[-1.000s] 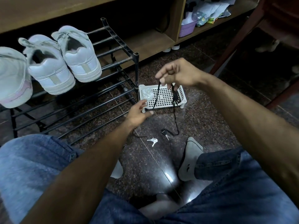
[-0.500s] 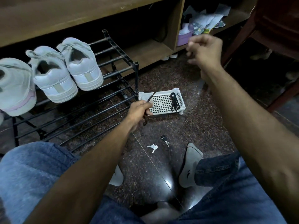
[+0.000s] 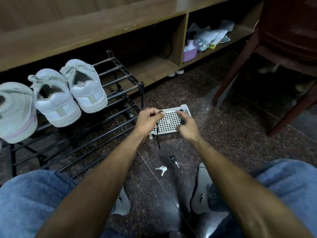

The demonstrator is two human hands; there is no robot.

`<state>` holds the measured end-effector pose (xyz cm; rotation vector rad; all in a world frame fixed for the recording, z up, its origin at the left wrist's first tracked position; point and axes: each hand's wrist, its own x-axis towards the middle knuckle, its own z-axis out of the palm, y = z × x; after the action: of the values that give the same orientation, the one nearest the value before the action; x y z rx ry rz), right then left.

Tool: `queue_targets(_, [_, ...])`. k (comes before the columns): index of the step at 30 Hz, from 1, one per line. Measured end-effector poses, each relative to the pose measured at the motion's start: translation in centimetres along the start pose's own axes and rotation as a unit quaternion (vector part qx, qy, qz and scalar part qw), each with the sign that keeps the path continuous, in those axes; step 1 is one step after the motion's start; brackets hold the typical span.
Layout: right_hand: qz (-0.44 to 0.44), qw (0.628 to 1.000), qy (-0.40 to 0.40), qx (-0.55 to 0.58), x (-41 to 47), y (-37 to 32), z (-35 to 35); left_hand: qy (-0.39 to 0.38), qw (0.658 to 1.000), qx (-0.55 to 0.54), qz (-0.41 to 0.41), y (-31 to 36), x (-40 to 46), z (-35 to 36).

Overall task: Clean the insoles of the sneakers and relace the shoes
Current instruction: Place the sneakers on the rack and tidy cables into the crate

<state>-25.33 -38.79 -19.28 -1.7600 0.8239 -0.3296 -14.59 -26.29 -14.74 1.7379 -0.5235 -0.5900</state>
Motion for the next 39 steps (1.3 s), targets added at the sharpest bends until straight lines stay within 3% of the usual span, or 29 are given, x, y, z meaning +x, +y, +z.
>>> queue_targets(3, [-0.064, 0.990, -0.115, 0.055, -0.1, -2.0, 2.7, -0.032, 0.996, 0.059, 0.067, 1.0, -0.1, 0.1])
queue_targets(8, [-0.076, 0.988, -0.099, 0.091, 0.1, -4.0, 5.1, -0.035, 0.993, 0.049, 0.100, 3.3, -0.7, -0.6])
queue_targets(11, [-0.043, 0.985, -0.104, 0.127, -0.1, -3.5, 4.8, 0.040, 0.995, -0.009, 0.088, 3.9, -0.5, -1.4])
queue_targets(14, [-0.007, 0.990, -0.051, 0.128, 0.1, -2.2, 3.5, 0.148, 0.987, -0.056, 0.027, 2.8, 0.3, -2.7])
queue_targets(17, [0.024, 0.981, 0.022, 0.190, 0.2, -1.8, 2.2, 0.218, 0.970, -0.043, -0.096, -0.2, 0.3, -3.4])
queue_targets(19, [0.036, 0.956, 0.030, 0.288, 0.2, -2.1, 2.0, 0.210, 0.958, -0.047, -0.190, -2.3, -0.4, -3.3])
queue_targets(22, [0.047, 0.921, -0.007, 0.387, 0.3, -2.5, 2.5, 0.108, 0.959, -0.029, -0.259, -4.5, -2.0, -1.7])
queue_targets(26, [0.069, 0.895, -0.014, 0.441, 0.3, -3.3, 3.1, 0.041, 0.980, -0.003, -0.193, -4.7, -2.9, 0.8])
queue_targets(29, [0.108, 0.898, 0.001, 0.427, 0.5, -3.6, 3.4, 0.004, 0.991, 0.045, -0.125, -4.5, -2.5, 1.6])
queue_targets(34, [0.144, 0.874, -0.037, 0.463, 0.7, -3.4, 3.8, -0.056, 0.984, 0.171, -0.005, -4.7, -2.1, 2.3])
queue_targets(36, [0.157, 0.861, -0.061, 0.479, 0.7, -3.6, 4.0, -0.055, 0.974, 0.220, 0.027, -4.9, -2.2, 2.7])
queue_targets(39, [0.182, 0.859, -0.076, 0.472, 0.8, -3.7, 4.3, 0.020, 0.959, 0.282, 0.025, -5.1, -2.1, 2.8])
